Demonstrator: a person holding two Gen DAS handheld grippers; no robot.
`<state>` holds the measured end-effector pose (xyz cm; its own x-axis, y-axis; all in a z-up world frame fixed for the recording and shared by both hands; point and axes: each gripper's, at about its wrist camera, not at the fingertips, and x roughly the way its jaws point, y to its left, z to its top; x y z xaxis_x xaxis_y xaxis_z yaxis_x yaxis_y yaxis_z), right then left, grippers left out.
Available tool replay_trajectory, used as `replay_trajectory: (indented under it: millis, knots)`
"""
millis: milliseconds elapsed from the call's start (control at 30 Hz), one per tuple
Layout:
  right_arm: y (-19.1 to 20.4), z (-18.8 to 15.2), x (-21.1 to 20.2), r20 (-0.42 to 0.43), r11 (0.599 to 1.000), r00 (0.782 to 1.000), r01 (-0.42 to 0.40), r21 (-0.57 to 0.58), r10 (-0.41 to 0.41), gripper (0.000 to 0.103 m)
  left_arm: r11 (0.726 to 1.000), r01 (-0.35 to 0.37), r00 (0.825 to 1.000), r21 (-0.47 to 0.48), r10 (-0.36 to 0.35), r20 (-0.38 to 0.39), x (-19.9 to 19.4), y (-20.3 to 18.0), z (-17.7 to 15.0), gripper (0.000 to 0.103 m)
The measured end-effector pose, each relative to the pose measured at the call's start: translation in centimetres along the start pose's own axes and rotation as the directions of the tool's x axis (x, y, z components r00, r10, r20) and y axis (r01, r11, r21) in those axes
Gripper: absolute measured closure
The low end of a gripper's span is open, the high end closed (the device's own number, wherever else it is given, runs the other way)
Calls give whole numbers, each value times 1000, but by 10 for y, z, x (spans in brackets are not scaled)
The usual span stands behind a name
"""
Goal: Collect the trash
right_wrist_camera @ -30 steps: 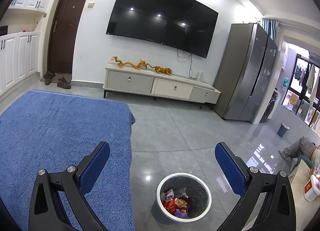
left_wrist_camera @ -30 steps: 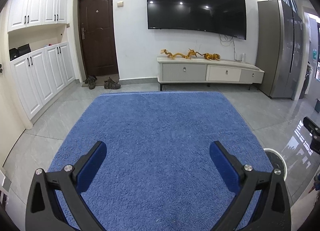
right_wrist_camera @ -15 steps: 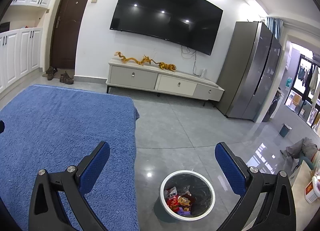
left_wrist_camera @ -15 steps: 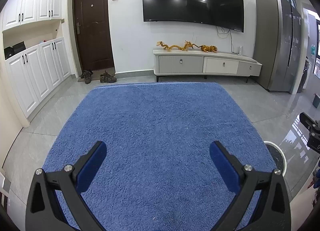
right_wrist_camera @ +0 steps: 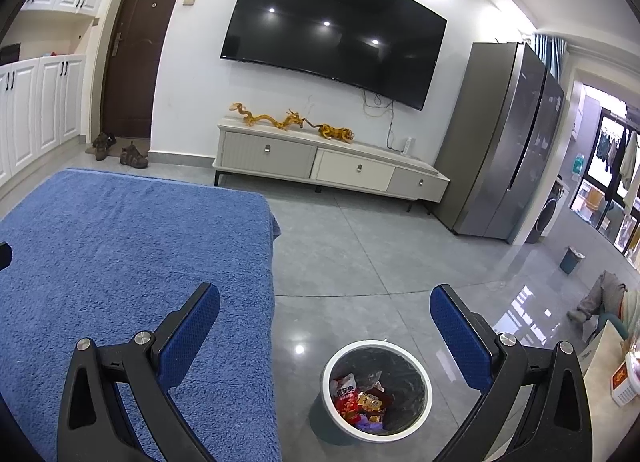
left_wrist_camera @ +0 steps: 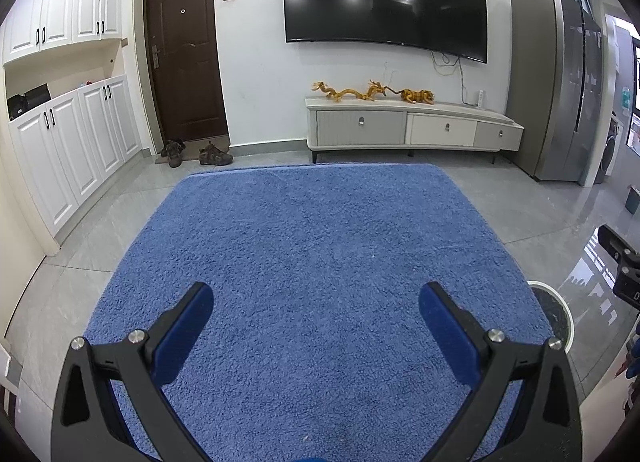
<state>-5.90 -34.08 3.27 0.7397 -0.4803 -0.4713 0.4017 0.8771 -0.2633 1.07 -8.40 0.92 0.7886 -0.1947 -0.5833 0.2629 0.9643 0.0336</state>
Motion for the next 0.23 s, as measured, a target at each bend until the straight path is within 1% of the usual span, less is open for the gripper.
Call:
replay_trajectory:
  millis: [233]
  knots:
    - [1,0,0,1,1000,1000,-3,2,3,0,1000,-8,1000,4,8,4,-1,0,0,0]
